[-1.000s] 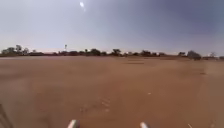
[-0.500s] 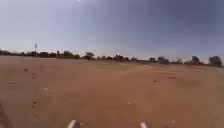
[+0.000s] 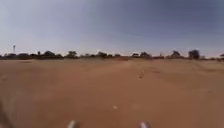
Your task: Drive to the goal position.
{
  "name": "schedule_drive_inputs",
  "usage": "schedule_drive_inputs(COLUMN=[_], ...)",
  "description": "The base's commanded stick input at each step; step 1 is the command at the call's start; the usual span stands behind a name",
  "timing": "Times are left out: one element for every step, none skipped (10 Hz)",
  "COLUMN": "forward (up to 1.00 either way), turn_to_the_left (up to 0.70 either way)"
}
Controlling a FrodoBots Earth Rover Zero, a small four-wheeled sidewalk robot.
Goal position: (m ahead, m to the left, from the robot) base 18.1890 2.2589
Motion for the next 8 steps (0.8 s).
schedule_drive_inputs(forward=[0.7,0.7,0.7,0.7,0.7,0.7,0.7,0.7], turn_to_the_left=[0.0,-0.15,-0.35,-0.35,-0.35,-0.35,-0.19,0.0])
